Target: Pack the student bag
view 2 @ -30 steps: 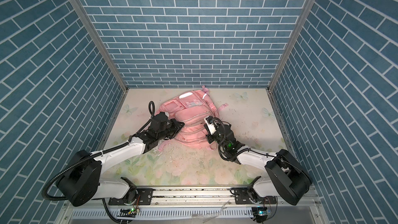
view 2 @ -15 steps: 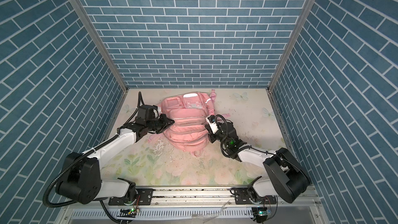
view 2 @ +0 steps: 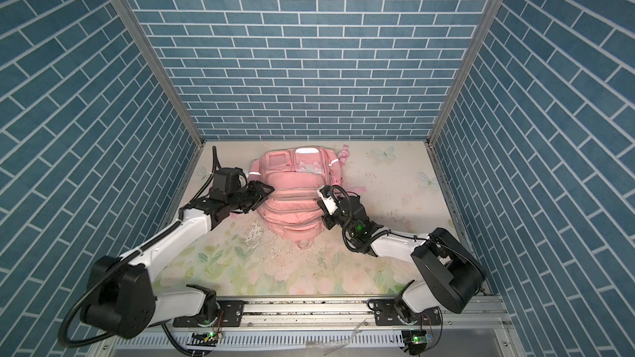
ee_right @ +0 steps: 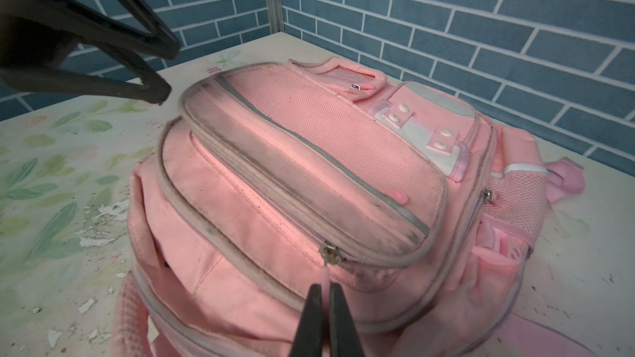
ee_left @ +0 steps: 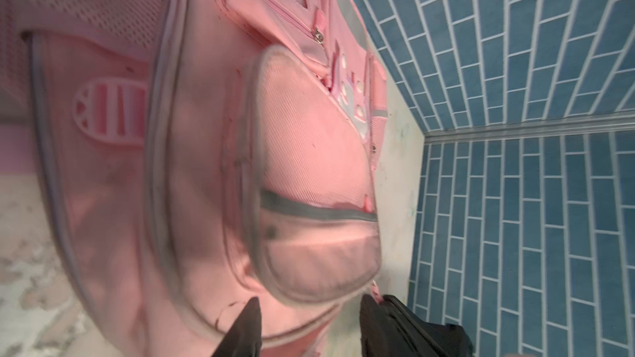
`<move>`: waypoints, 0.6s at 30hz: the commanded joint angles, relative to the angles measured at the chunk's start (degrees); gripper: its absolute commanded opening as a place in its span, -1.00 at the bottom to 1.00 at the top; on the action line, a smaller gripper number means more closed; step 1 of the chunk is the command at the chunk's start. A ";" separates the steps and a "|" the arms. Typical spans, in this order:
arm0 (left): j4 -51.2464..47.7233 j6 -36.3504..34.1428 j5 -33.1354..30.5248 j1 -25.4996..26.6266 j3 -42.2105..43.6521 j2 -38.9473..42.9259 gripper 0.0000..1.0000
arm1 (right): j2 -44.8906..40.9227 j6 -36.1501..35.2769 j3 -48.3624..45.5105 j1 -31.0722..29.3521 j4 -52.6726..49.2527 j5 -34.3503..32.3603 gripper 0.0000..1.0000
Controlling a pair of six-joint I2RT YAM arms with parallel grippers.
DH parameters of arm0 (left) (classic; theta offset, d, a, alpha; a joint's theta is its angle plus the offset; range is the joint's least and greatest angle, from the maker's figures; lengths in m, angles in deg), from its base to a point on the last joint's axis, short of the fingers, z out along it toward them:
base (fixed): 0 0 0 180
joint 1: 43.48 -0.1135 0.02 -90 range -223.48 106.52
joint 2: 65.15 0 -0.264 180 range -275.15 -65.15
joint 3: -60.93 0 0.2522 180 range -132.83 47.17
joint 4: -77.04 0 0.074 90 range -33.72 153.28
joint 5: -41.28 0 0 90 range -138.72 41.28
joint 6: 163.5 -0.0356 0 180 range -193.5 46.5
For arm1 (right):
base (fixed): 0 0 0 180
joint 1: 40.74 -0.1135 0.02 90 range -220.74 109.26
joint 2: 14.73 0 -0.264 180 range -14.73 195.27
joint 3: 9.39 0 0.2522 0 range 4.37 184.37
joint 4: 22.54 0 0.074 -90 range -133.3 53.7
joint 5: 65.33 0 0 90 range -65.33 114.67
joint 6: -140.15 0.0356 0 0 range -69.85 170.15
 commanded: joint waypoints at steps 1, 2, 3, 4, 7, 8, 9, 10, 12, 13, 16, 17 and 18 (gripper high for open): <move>7.66 15.97 -12.32 6.80 4.80 3.38 -0.03 | -1.04 0.97 -0.28 -0.51 0.87 -2.11 -1.00; 8.51 18.23 -14.01 8.79 5.29 3.26 -0.03 | -1.11 1.02 -0.49 -0.53 1.06 -2.03 -1.00; 9.47 20.43 -16.18 11.06 5.55 2.90 -0.03 | -1.05 0.95 -0.65 -0.51 1.32 -1.79 -1.00; 10.13 22.34 -18.31 13.10 5.61 2.38 -0.03 | -1.04 0.82 -0.77 -0.61 1.55 -1.60 -1.00; 12.21 26.38 -25.37 18.38 4.47 -0.60 -0.03 | -1.04 0.39 -0.96 -0.68 1.60 -1.04 -1.00; 12.84 26.70 -26.09 19.23 3.65 -1.86 -0.03 | -1.04 0.25 -1.03 -0.71 1.66 -0.95 -1.00; 13.61 26.48 -26.33 19.92 2.67 -3.37 -0.03 | -1.04 0.10 -1.12 -0.70 1.72 -0.76 -1.00; 13.31 26.24 -26.74 20.75 1.39 -4.90 -0.03 | -1.11 0.00 -1.28 -0.68 1.75 -0.67 -1.00; 12.72 26.10 -27.74 21.79 -0.72 -7.54 -0.03 | -1.16 -0.22 -1.55 -0.73 1.99 -0.42 -1.00; 12.66 26.38 -27.99 21.93 -1.46 -8.76 -0.03 | -1.13 -0.37 -1.64 -0.75 2.10 -0.23 -1.00; 13.71 28.22 -29.18 22.33 -2.56 -11.93 -0.03 | -1.21 -0.78 -1.79 -0.79 2.05 0.24 -1.00; 14.17 28.26 -28.97 22.41 -3.02 -13.02 -0.03 | -1.21 -0.84 -1.82 -0.79 2.10 0.29 -1.00; 13.80 28.17 -28.67 22.33 -4.00 -14.12 -0.03 | -1.21 -0.94 -1.91 -0.85 2.14 0.47 -1.00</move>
